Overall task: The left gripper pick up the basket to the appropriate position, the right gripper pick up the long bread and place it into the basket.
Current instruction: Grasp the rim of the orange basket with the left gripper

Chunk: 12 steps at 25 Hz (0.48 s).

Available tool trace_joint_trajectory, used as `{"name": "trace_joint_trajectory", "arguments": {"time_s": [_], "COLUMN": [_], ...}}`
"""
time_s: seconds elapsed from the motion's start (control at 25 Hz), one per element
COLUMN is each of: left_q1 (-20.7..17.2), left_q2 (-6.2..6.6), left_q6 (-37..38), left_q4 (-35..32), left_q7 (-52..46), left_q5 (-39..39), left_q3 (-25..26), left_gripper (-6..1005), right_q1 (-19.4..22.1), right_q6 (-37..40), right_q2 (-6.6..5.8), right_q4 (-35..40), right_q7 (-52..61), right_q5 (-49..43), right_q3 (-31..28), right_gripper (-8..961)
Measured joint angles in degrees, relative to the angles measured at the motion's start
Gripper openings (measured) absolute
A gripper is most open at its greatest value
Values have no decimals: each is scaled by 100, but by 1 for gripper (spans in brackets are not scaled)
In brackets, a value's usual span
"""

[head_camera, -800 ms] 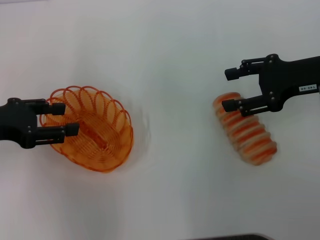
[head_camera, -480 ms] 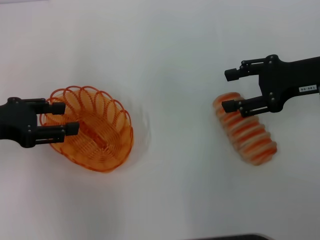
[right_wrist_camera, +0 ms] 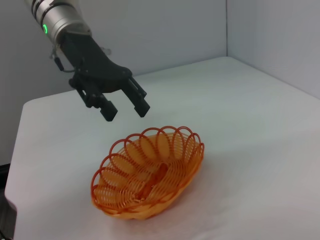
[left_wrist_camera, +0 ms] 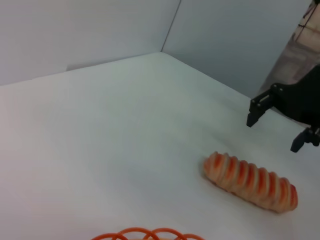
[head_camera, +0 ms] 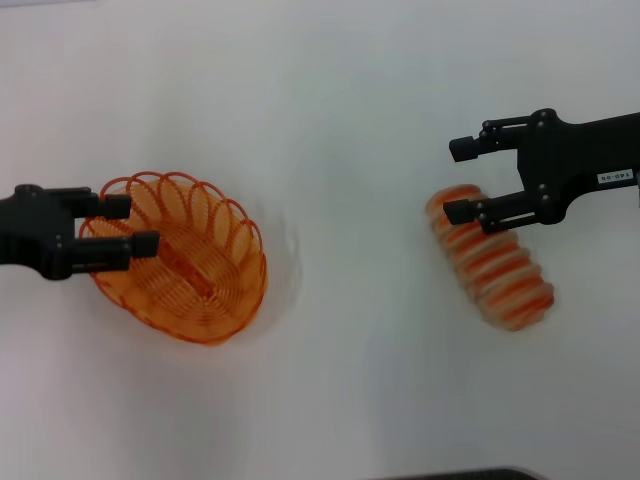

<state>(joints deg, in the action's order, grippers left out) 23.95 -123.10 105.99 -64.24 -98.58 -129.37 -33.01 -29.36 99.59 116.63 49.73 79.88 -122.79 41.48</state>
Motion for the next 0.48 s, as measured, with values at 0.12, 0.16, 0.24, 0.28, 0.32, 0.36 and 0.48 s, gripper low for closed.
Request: {"name": "trace_joint_trajectory", "arguments": {"time_s": [0.12, 0.16, 0.24, 0.28, 0.32, 0.36, 0.48], "left_q1": [126, 191, 299, 348, 432, 510, 814], "left_q2": [55, 86, 135, 154, 188, 222, 320], "left_q6": [-12, -21, -21, -22, -22, -24, -13], "left_q4": [-6, -20, -94, -132, -194, -247, -369], "left_q7": [-381, -522, -799, -905, -1099, -1272, -1748], "left_q5": [0, 0, 0, -2, -41, -100, -412], "left_q3": [7, 6, -6, -9, -13, -13, -46], "left_gripper": [688, 688, 688, 688, 688, 688, 689], "right_q1": [0, 1, 4, 5, 6, 9, 16], "right_q6": [-1, -2, -2, -2, -4, -6, -11], "right_q2": [0, 0, 0, 0, 0, -1, -1], "right_q4": [-3, -3, -5, -6, -6, -7, -7], "right_q7": [-19, -26, -38, -44, -50, -67, -126], "right_q5": [0, 0, 0, 0, 0, 0, 1], "right_q3": [0, 0, 0, 0, 0, 0, -1], "right_gripper": [809, 808, 808, 807, 807, 807, 806]}}
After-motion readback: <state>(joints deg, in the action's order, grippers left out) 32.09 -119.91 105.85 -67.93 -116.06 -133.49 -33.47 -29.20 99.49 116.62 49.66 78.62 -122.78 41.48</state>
